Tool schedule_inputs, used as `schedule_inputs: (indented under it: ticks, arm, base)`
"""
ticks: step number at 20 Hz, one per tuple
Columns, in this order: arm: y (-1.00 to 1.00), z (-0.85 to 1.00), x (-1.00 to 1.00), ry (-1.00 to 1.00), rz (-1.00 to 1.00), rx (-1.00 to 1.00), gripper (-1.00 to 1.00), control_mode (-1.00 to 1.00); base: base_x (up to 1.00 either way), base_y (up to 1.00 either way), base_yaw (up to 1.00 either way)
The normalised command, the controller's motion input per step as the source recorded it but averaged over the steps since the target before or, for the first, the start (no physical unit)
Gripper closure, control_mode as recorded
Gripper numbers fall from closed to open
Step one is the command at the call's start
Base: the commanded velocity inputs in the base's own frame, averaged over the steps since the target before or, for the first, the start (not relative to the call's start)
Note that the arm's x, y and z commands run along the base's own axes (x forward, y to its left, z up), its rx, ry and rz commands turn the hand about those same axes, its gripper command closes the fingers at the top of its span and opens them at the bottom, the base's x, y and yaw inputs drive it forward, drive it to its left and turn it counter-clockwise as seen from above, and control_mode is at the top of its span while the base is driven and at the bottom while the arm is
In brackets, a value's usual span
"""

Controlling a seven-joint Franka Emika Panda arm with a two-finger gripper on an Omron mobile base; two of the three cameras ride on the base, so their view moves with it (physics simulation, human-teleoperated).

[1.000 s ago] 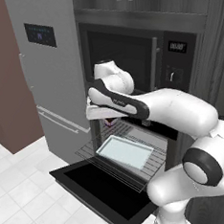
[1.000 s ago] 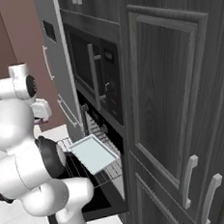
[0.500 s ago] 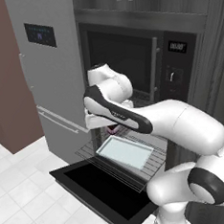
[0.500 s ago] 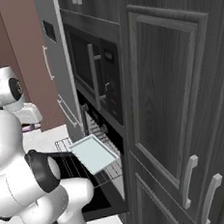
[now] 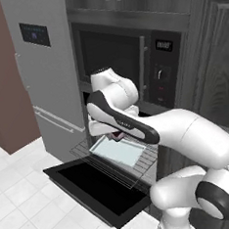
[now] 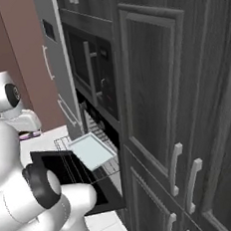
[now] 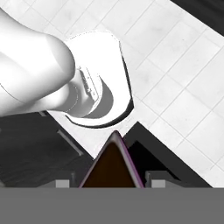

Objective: Take the baked cake out of the oven and place it on the plate for cooling. Then close the oven door.

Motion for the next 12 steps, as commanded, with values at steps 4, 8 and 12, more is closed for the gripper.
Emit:
schedule_inputs:
  ticks: [4, 8, 12]
  arm:
    - [0.00, 0.00, 0.00, 0.00, 0.00, 0.00, 1.00, 1.00]
    - [0.00, 0.00, 0.00, 0.00, 0.00, 0.00, 1.00, 1.00]
    - [0.00, 0.00, 0.00, 0.00, 0.00, 0.00, 1.00, 1.00]
  base:
    - [-1.00, -0.42, 0.00]
    - [-1.00, -0.26, 0.00]
    - [-0.85, 0.03, 0.17]
